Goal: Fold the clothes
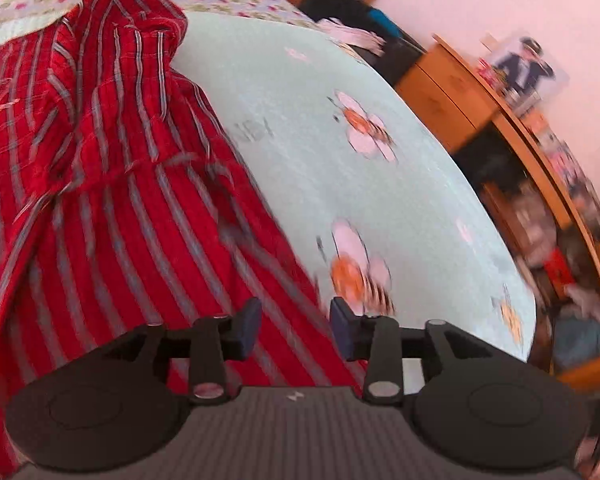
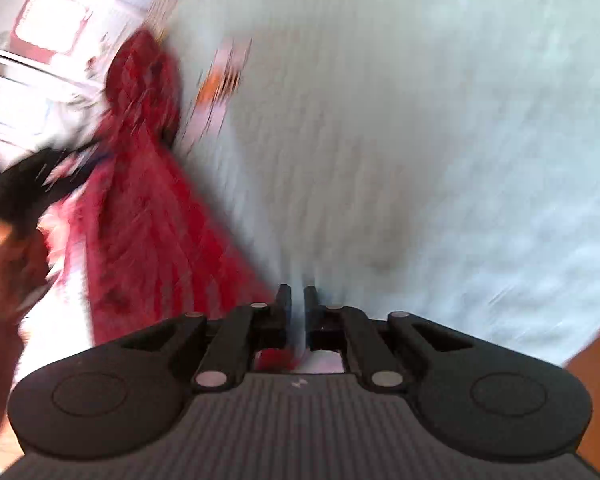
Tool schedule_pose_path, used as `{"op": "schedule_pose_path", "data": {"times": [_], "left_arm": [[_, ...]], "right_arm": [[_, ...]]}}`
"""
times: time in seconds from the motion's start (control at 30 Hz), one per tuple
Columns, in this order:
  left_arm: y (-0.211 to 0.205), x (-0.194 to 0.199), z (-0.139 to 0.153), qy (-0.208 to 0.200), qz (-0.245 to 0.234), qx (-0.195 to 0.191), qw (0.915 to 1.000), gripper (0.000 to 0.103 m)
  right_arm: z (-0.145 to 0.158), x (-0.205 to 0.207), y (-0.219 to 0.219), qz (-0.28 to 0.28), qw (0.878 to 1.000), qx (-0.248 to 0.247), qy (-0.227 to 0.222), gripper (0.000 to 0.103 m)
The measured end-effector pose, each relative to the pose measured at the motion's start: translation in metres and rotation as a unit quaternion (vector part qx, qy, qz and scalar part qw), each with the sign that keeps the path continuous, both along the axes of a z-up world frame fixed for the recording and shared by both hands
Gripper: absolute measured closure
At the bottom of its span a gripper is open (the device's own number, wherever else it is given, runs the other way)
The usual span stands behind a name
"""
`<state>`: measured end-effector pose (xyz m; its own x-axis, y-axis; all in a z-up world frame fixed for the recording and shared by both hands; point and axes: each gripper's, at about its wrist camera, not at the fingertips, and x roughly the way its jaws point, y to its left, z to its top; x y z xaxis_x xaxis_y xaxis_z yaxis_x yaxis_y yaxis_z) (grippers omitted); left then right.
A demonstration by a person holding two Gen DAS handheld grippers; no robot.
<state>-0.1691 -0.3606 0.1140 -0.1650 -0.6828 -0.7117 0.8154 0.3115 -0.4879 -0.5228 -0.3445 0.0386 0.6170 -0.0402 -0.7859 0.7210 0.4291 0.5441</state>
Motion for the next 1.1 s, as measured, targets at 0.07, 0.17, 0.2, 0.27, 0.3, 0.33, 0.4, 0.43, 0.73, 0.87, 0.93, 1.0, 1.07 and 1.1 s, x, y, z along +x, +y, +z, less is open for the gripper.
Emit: {"op": "schedule_pose_path", "data": {"times": [0.07,0.17,0.2,0.27,0.3,0.33,0.4,0.43,0.73,0.87,0.93,1.0,1.07,1.1], "left_arm": [[0.024,0.002,0.001,0.011,0.017,0.001,0.9998,0.06],[0.06,0.019,0.002,0.034,0.086,0.007,0.9957,0.06],[0.072,0.024,0.002,0.042,0.109,0.008,0.9931,0.06],[0.097,0.039,0.007,0.045,0.152,0.008,0.9873,0.06],[0.109,0.044,0.01,0.042,0.169,0.01,0.9847,0.06],[0.122,0.049,0.013,0.038,0.185,0.012,0.9819,0.06],[0.148,0.056,0.016,0.033,0.214,0.022,0.9759,0.055],[0.161,0.06,0.015,0.035,0.229,0.032,0.9723,0.052],[0.238,0.05,-0.018,0.085,0.281,0.102,0.9506,0.051],[0.255,0.04,-0.032,0.106,0.308,0.105,0.9395,0.051],[0.264,0.035,-0.036,0.104,0.329,0.113,0.932,0.051],[0.274,0.031,-0.037,0.114,0.351,0.112,0.9226,0.051],[0.279,0.028,-0.041,0.133,0.352,0.111,0.9198,0.05],[0.28,0.025,-0.044,0.14,0.345,0.113,0.921,0.05]], "right_arm": [[0.03,0.017,0.009,0.045,0.997,-0.069,-0.008,0.092],[0.044,0.061,0.039,0.174,0.982,-0.032,-0.064,0.085],[0.037,0.074,0.051,0.201,0.976,0.01,-0.079,0.081],[0.015,0.094,0.071,0.223,0.968,0.074,-0.083,0.079],[0.003,0.101,0.077,0.223,0.967,0.093,-0.078,0.078],[-0.008,0.108,0.082,0.218,0.967,0.105,-0.075,0.078],[-0.017,0.121,0.09,0.202,0.97,0.108,-0.083,0.075],[-0.017,0.13,0.097,0.214,0.967,0.105,-0.094,0.075],[0.013,0.172,0.179,0.442,0.886,0.031,-0.136,0.072],[0.023,0.163,0.137,0.323,0.94,-0.026,-0.108,0.069],[0.015,0.166,0.122,0.284,0.956,-0.021,-0.065,0.066],[-0.002,0.172,0.121,0.274,0.961,0.034,-0.035,0.066],[-0.011,0.179,0.133,0.28,0.955,0.082,-0.048,0.066],[-0.008,0.185,0.146,0.311,0.944,0.084,-0.071,0.066]]}}
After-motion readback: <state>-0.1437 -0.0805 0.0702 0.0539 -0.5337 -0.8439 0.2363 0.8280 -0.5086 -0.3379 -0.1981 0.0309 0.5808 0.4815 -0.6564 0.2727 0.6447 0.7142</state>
